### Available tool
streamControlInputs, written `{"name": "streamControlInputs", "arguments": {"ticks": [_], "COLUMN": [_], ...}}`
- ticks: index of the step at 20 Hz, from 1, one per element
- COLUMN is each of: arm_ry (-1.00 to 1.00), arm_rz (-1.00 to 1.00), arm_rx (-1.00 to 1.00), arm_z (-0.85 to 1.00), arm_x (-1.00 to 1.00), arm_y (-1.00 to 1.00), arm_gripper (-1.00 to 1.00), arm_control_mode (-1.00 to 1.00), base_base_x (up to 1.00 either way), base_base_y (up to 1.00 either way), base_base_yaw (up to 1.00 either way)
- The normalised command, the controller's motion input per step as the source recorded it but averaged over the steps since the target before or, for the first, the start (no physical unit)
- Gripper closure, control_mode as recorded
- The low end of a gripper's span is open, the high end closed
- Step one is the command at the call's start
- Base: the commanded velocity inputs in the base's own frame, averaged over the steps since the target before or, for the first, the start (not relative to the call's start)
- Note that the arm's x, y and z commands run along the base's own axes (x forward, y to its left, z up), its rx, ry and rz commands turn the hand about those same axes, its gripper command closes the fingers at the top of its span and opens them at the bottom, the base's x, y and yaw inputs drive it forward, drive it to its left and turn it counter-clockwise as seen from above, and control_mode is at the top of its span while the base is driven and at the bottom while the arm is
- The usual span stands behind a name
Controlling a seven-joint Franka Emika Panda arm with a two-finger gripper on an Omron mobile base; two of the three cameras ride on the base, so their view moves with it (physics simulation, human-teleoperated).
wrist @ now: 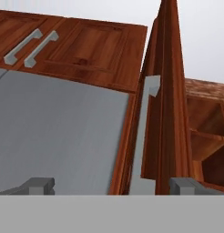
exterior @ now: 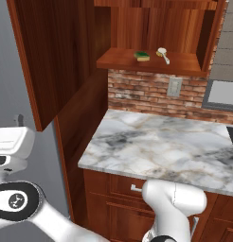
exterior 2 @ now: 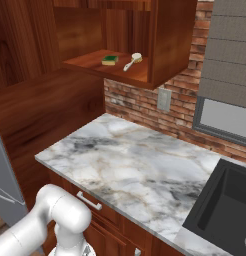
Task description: Pick up the sponge and dish brush from the sink, and place them back in the cabinet, and close the cabinet door.
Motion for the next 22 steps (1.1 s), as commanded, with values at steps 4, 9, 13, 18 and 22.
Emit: {"name": "streamControlInputs", "arguments": {"ticks": [4,9,13,18,22], "arm_ry": [-0.01,0.0,0.0,0.0,0.0], "arm_rz": [0.0,0.0,0.0,0.0,0.0], "arm_rx": [0.0,0.01,0.0,0.0,0.0], "arm_z": [0.0,0.0,0.0,0.0,0.0], "arm_x": [0.21,0.07,0.03,0.16,0.15], "arm_y": [0.0,0.0,0.0,0.0,0.0], "arm_gripper": [-1.0,-1.0,-1.0,-1.0,-1.0], "arm_control_mode": [-1.0,-1.0,-1.0,-1.0,-1.0], "base_base_x": [0.0,0.0,0.0,0.0,0.0], "base_base_y": [0.0,0.0,0.0,0.0,0.0], "base_base_yaw": [0.0,0.0,0.0,0.0,0.0]}}
